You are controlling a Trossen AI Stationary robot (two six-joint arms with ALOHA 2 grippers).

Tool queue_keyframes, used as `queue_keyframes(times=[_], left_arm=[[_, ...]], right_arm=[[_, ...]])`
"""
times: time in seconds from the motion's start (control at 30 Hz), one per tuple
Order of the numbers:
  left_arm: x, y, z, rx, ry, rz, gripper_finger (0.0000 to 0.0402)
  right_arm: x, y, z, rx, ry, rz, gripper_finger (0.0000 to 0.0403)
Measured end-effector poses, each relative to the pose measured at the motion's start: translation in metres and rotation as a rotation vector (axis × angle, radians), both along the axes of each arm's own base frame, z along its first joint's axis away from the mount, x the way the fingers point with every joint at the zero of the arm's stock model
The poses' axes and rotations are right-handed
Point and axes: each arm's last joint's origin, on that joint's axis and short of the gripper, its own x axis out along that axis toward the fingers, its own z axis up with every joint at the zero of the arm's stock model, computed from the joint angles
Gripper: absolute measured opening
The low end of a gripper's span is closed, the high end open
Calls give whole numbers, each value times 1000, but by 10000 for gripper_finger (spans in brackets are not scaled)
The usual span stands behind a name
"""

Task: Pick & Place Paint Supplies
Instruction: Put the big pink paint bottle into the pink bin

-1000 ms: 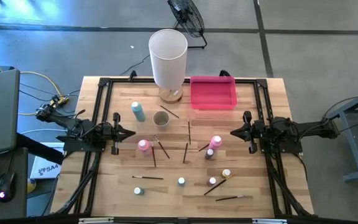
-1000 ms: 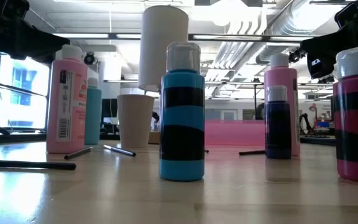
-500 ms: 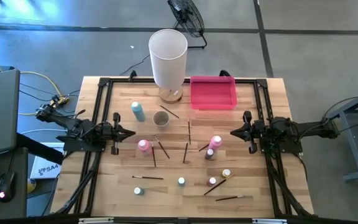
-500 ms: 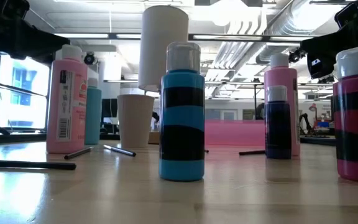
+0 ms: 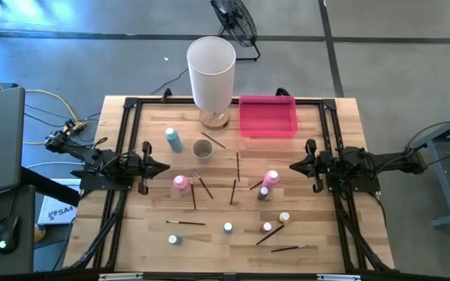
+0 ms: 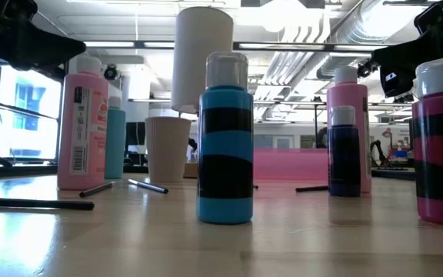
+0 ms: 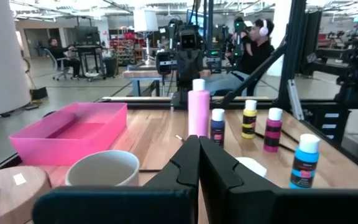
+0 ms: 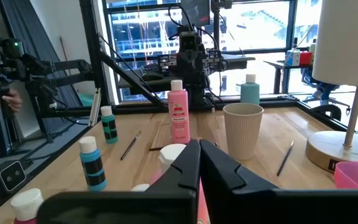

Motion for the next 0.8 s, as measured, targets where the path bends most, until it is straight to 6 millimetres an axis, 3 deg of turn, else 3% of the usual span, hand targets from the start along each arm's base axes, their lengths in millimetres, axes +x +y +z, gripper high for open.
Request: queue_keyframes(times=[0.27, 0.6, 0.8], left_arm=[[0, 0, 0, -268, -12, -27, 0], [0, 0, 1, -617, -27, -58, 0], [0, 0, 1, -784, -33, -73, 0]], right_arm=[[0, 0, 0, 136, 4, 4, 2], [0, -1, 4, 615, -23, -8, 2], [0, -1, 4, 641, -14, 4, 2]])
